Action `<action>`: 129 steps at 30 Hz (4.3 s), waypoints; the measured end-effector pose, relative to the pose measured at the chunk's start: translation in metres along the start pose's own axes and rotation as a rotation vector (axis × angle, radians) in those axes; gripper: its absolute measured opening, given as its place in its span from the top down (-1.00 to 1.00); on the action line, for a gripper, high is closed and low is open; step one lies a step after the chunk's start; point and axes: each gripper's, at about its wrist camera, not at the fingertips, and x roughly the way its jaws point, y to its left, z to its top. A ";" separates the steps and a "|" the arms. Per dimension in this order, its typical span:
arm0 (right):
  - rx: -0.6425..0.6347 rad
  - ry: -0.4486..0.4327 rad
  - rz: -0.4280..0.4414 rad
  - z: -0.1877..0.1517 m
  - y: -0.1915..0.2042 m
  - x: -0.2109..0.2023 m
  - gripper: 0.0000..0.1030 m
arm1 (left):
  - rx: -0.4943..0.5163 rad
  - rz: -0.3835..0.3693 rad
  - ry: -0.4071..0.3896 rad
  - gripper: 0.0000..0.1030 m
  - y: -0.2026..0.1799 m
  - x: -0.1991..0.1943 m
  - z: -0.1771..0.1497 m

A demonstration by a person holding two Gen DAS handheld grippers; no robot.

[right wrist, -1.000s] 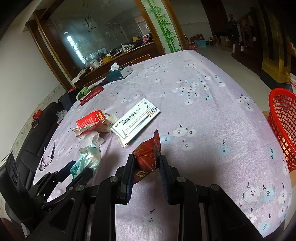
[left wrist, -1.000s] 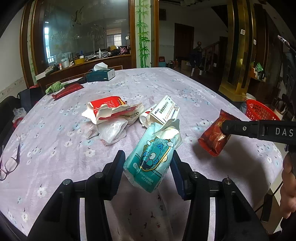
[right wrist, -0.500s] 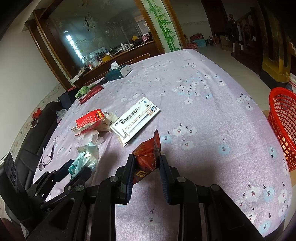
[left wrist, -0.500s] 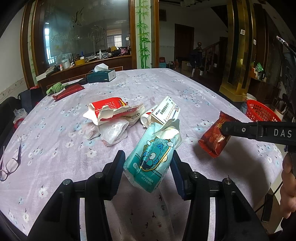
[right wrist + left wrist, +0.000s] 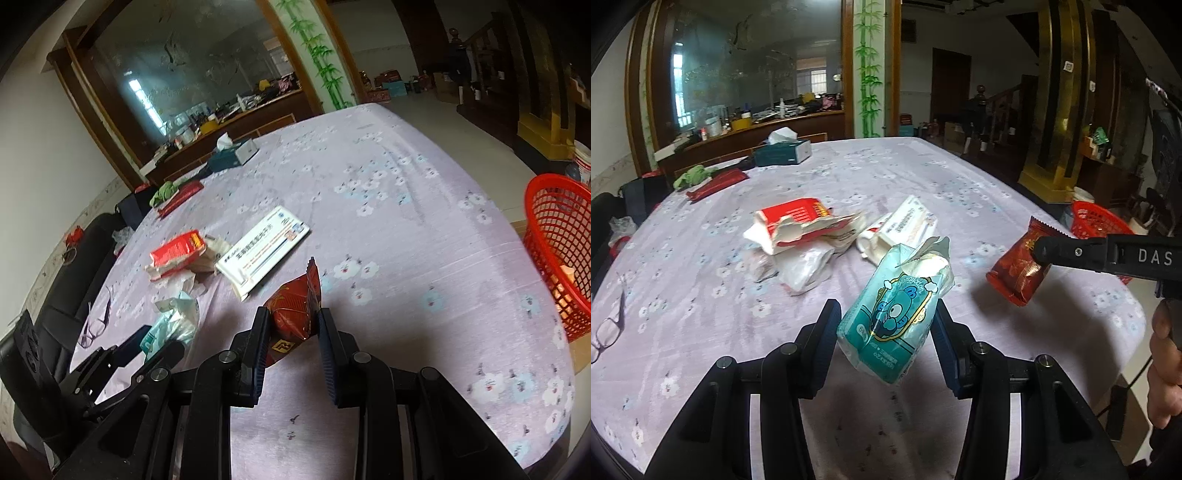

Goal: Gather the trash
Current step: 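Carry both items over the red basket and open both tools to drop them, then grasp the red toothpaste box with the left tool, then grasp the white medicine box with the right tool while the left tool holds the red box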

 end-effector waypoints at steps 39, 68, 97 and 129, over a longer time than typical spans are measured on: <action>0.369 -0.287 -0.408 0.067 -0.259 -0.152 0.17 | 0.178 -0.547 0.123 -0.35 -0.293 0.100 0.126; 0.085 -0.034 -0.057 0.027 -0.065 -0.044 0.03 | -0.108 -0.189 0.005 -0.36 0.015 -0.011 0.061; 0.046 0.106 0.015 0.039 0.001 0.028 -0.19 | -0.280 -0.224 0.062 0.75 0.105 0.039 0.058; 0.073 0.234 -0.035 0.067 0.061 0.146 0.30 | -0.277 -0.212 0.097 -0.04 0.106 0.008 -0.027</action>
